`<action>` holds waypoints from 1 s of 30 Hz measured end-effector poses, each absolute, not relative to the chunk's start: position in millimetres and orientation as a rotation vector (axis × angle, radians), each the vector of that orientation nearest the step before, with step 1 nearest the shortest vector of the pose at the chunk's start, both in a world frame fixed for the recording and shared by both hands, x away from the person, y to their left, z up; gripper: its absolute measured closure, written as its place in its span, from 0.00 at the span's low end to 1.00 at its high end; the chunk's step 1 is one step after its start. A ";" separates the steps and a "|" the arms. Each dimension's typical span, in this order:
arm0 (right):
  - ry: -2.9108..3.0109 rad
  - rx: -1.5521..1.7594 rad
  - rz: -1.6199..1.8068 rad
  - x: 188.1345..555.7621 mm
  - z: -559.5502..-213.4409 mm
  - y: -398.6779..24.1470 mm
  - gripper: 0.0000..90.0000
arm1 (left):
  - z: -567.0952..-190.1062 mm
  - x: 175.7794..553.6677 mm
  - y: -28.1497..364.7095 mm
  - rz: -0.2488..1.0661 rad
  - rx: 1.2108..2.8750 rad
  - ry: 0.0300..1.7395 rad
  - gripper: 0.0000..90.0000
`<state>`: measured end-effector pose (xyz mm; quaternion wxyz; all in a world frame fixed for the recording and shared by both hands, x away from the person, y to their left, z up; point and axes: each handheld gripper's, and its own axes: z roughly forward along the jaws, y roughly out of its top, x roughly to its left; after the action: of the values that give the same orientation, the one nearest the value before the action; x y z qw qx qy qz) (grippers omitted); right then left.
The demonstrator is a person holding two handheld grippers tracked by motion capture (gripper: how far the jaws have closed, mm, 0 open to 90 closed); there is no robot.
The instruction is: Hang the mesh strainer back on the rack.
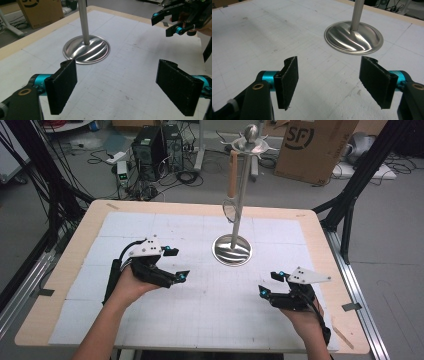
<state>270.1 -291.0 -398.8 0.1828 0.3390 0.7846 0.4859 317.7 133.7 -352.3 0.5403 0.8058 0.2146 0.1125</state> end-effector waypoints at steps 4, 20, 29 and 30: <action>2.212 0.948 1.371 270.4 -398.8 -291.3 0.35 | -357.0 312.7 133.8 0.273 1.912 0.513 0.19; 2.214 0.964 1.361 271.7 -401.6 -292.2 0.35 | -378.7 302.9 133.4 0.296 1.924 0.549 0.19; 2.223 0.964 1.344 273.2 -404.7 -291.8 0.35 | -389.6 300.6 135.1 0.307 1.933 0.564 0.18; 2.223 0.967 1.343 273.1 -404.7 -292.3 0.35 | -389.6 300.5 135.6 0.312 1.927 0.569 0.18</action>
<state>273.1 -292.3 -404.7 0.1842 0.3431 0.7883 0.4763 300.5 135.6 -389.6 0.5262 0.8059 0.2381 0.1306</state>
